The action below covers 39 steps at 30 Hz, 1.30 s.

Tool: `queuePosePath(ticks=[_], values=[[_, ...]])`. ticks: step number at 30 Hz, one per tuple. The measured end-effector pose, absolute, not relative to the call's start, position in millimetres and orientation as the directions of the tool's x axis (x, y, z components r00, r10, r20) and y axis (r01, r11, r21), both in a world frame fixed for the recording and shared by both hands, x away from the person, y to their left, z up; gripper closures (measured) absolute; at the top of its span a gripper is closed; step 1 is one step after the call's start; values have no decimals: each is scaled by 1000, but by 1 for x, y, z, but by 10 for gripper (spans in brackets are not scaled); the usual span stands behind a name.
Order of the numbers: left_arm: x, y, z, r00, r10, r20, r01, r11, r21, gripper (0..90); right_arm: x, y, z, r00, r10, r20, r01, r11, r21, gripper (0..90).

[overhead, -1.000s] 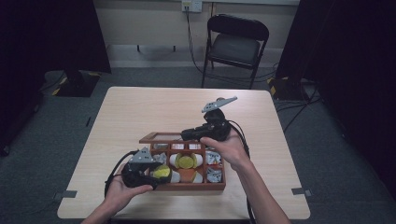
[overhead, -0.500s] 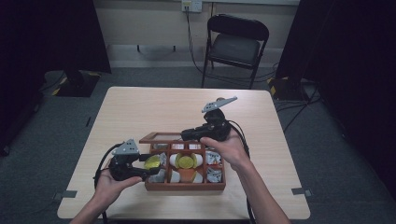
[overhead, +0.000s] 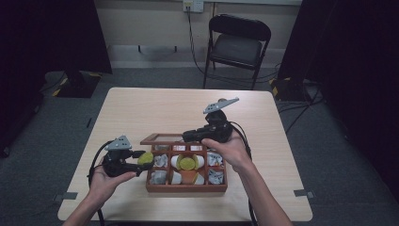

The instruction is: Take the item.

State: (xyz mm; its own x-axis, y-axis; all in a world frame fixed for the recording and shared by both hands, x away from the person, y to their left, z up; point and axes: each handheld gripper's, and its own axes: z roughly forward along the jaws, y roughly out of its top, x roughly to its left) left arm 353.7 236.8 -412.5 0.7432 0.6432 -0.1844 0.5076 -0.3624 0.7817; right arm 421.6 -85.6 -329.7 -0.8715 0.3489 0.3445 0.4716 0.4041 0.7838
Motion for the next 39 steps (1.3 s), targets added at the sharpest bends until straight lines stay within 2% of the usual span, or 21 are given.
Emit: queuePosePath(ticks=[22, 39], values=[[379, 276, -419, 647, 744, -167, 582, -340, 739, 385, 422, -86, -330, -872, 349, 345, 472, 405, 783, 817], [408, 281, -437, 600, 786, -147, 632, -352, 691, 385, 422, -86, -330, -871, 349, 345, 472, 405, 783, 817]])
